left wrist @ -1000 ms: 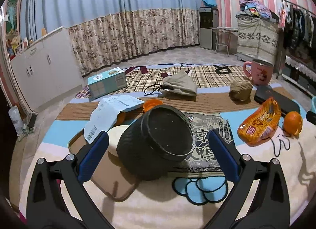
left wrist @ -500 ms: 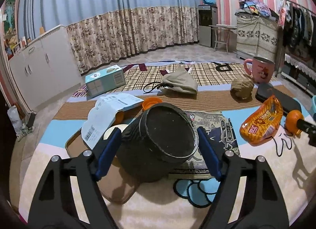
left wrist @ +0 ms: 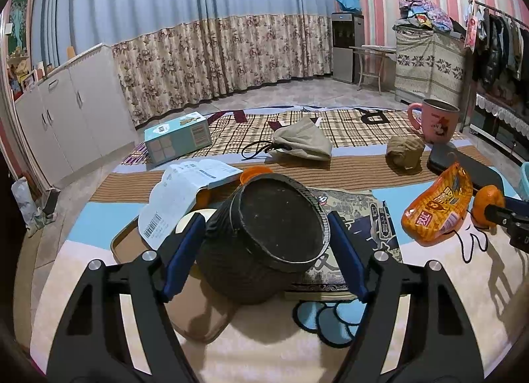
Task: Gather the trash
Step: 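Grasp the black cup with the left tool while the right tool grasps the orange, then carry the black cup and orange over the blue basket with both tools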
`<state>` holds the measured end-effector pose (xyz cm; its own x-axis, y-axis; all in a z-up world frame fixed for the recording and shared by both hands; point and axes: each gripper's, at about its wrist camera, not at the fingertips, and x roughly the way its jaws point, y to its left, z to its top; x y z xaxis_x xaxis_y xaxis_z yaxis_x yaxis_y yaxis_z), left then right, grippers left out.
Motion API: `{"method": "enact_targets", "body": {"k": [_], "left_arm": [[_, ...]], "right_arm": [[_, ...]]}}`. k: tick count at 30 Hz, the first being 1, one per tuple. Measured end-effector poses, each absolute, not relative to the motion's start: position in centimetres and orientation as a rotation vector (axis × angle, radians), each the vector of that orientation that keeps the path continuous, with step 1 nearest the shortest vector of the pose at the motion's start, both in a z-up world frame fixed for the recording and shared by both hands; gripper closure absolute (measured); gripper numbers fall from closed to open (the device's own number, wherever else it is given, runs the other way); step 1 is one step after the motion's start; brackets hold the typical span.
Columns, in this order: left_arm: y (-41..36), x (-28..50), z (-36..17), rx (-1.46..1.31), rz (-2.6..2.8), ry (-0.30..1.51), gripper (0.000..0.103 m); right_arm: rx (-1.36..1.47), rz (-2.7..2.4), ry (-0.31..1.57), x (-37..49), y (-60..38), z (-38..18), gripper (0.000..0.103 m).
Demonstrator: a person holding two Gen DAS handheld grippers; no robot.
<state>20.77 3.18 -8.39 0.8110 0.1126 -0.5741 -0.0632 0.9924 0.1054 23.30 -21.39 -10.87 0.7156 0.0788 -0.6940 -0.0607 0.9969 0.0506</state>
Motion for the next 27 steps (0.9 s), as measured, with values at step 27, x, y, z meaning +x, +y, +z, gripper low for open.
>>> {"method": "enact_targets", "body": {"k": [27], "left_arm": [[1.1, 18.8, -3.9, 0.075, -0.009, 0.525, 0.035]], "right_arm": [[0.110, 0.055, 0.669, 20.7, -24.7, -8.4, 0.070]]}}
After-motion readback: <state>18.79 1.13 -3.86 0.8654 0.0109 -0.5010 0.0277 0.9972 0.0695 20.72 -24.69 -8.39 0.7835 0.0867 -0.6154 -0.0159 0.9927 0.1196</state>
